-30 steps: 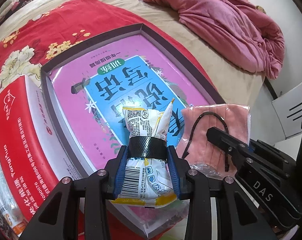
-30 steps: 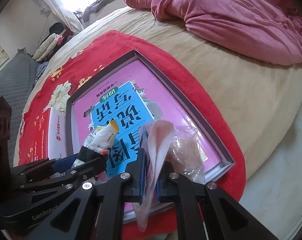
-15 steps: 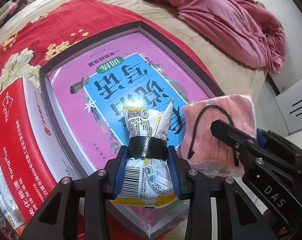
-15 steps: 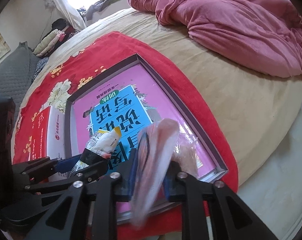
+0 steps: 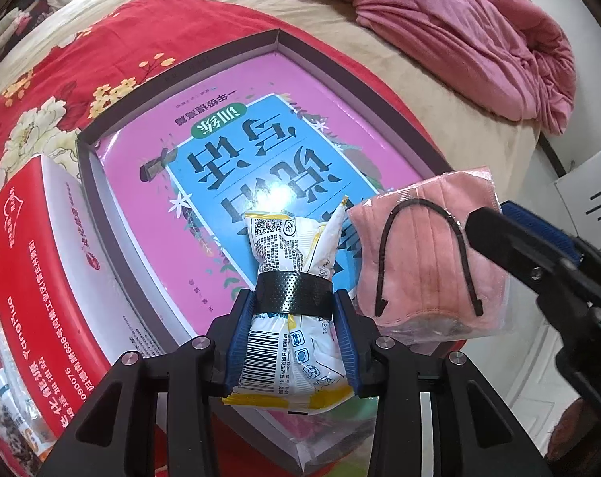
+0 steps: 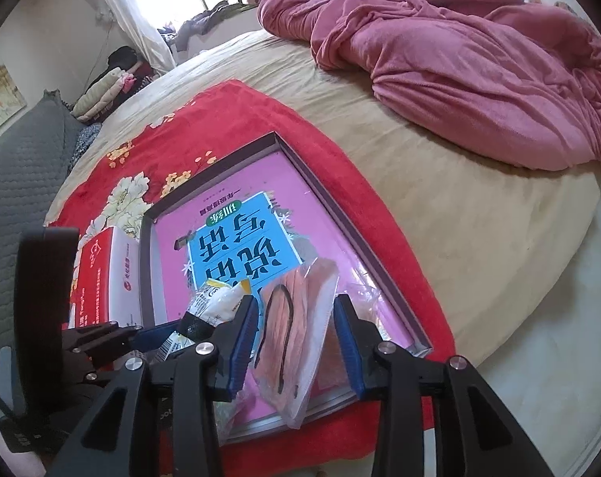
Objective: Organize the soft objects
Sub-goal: 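Lower the banded snack packet into the pink tray and open the left tool, then move both tools back over the remaining pile of items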
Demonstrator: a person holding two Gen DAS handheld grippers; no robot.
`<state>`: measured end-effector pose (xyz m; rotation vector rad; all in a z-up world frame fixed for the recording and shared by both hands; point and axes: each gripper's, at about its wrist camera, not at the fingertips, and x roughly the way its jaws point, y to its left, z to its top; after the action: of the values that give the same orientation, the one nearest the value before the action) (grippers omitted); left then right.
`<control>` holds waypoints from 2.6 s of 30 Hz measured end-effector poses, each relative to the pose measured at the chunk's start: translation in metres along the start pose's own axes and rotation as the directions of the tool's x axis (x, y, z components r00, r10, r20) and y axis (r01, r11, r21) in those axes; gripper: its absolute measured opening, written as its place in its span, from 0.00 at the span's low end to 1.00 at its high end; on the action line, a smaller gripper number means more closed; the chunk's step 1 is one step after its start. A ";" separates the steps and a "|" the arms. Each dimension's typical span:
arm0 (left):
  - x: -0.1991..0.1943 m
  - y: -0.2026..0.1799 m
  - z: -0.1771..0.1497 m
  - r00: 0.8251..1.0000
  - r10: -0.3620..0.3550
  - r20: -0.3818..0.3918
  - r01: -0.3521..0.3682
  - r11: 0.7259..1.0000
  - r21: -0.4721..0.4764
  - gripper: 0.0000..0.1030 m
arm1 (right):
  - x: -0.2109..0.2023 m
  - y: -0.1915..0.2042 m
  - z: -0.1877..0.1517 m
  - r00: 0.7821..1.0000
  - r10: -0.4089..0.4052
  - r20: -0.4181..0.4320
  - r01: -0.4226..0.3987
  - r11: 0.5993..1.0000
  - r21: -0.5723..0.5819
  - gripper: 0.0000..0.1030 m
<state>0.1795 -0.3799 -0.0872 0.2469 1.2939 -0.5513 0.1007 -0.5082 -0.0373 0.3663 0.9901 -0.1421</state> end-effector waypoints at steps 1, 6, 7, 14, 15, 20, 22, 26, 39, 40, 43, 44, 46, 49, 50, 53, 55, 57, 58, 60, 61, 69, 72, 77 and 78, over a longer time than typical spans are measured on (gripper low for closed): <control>0.000 0.000 0.000 1.000 0.004 -0.002 -0.004 1.000 0.000 0.40 | -0.001 0.000 0.000 1.000 -0.003 0.002 0.003 1.000 0.002 0.40; 0.001 -0.002 -0.001 1.000 0.019 -0.010 -0.019 1.000 0.017 0.44 | -0.005 -0.004 0.002 1.000 0.001 0.010 -0.001 1.000 0.017 0.42; 0.001 -0.003 -0.001 1.000 0.015 -0.011 -0.015 1.000 0.022 0.46 | -0.006 -0.005 0.002 1.000 0.003 0.011 -0.003 1.000 0.019 0.42; -0.003 -0.004 -0.001 1.000 0.013 -0.003 -0.013 1.000 0.015 0.47 | -0.013 -0.006 0.004 1.000 0.006 0.026 -0.006 1.000 0.024 0.42; -0.005 -0.003 -0.001 1.000 0.008 0.003 -0.008 1.000 0.012 0.48 | -0.014 -0.006 0.003 1.000 0.004 0.027 -0.004 1.000 0.024 0.42; -0.017 -0.001 0.000 0.999 -0.006 0.037 0.006 1.000 0.005 0.62 | -0.016 -0.006 0.003 1.000 0.000 0.026 -0.001 1.000 0.024 0.47; -0.021 0.000 0.000 0.999 -0.004 0.046 0.003 1.000 0.004 0.63 | -0.016 -0.005 0.004 1.000 -0.005 0.029 0.004 1.000 0.029 0.48; -0.029 0.002 0.000 0.998 -0.005 0.061 0.005 1.000 0.001 0.63 | -0.018 -0.005 0.005 1.000 -0.002 0.031 0.001 0.999 0.034 0.49; -0.065 0.007 -0.006 0.991 -0.026 0.133 0.028 1.000 -0.013 0.72 | -0.030 0.000 0.007 0.999 -0.026 0.044 0.025 1.000 0.008 0.57; -0.069 0.008 -0.008 0.990 -0.027 0.141 0.029 0.999 -0.015 0.72 | -0.031 0.001 0.007 0.999 -0.031 0.043 0.031 1.000 0.004 0.57; -0.079 0.012 -0.012 0.987 -0.024 0.156 0.029 0.999 -0.028 0.72 | -0.035 0.002 0.007 0.998 -0.034 0.044 0.034 0.999 0.004 0.63; -0.081 0.014 -0.014 0.987 -0.026 0.158 0.031 0.999 -0.030 0.72 | -0.036 0.003 0.006 0.998 -0.035 0.044 0.035 0.999 0.003 0.69; -0.088 0.016 -0.019 0.986 -0.015 0.164 0.021 0.999 -0.033 0.72 | -0.037 0.003 0.006 0.998 -0.037 0.045 0.037 0.999 0.001 0.71; -0.096 0.022 -0.026 0.984 -0.005 0.179 0.013 0.999 -0.046 0.72 | -0.042 0.006 0.005 0.998 -0.037 0.053 0.037 0.999 0.000 0.71; -0.099 0.023 -0.028 0.983 -0.003 0.182 0.012 0.999 -0.048 0.72 | -0.044 0.008 0.005 0.998 -0.037 0.054 0.037 0.999 0.000 0.71; -0.106 0.026 -0.032 0.981 0.009 0.192 0.001 0.999 -0.054 0.72 | -0.049 0.013 0.004 0.997 -0.037 0.061 0.037 0.999 -0.001 0.71; -0.112 0.029 -0.035 0.979 0.009 0.202 0.003 0.998 -0.060 0.72 | -0.053 0.016 0.004 0.997 -0.029 0.067 0.030 1.000 -0.004 0.71; -0.118 0.033 -0.039 0.977 0.015 0.212 -0.001 0.998 -0.065 0.72 | -0.057 0.021 0.004 0.997 -0.022 0.073 0.023 1.000 -0.009 0.71; -0.120 0.034 -0.041 0.976 0.016 0.215 -0.001 0.998 -0.068 0.72 | -0.059 0.024 0.003 0.997 -0.019 0.079 0.020 1.000 -0.013 0.72; -0.125 0.037 -0.045 0.974 0.018 0.224 -0.001 0.997 -0.076 0.72 | -0.063 0.029 0.003 0.996 -0.014 0.087 0.015 1.000 -0.019 0.72; -0.128 0.039 -0.048 0.974 0.019 0.228 -0.001 0.997 -0.080 0.72 | -0.065 0.031 0.002 0.996 -0.010 0.088 0.012 1.000 -0.021 0.72; -0.150 0.053 -0.071 0.966 0.030 0.256 -0.002 0.994 -0.109 0.77 | -0.078 0.047 -0.001 0.994 -0.004 0.107 0.008 0.999 -0.042 0.73; -0.156 0.059 -0.081 0.964 0.029 0.264 0.002 0.993 -0.118 0.77 | -0.083 0.054 -0.003 0.994 -0.001 0.111 0.008 0.998 -0.058 0.73; -0.172 0.077 -0.097 0.958 0.045 0.282 -0.002 0.989 -0.151 0.77 | -0.093 0.069 -0.006 0.992 0.008 0.125 0.003 0.996 -0.089 0.73; -0.174 0.081 -0.100 0.957 0.052 0.285 -0.006 0.987 -0.158 0.77 | -0.095 0.072 -0.007 0.992 0.010 0.130 0.002 0.996 -0.091 0.73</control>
<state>0.1082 -0.2214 0.0417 0.0519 1.0405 -0.4403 0.0634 -0.4433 0.0561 0.2721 0.8639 -0.1153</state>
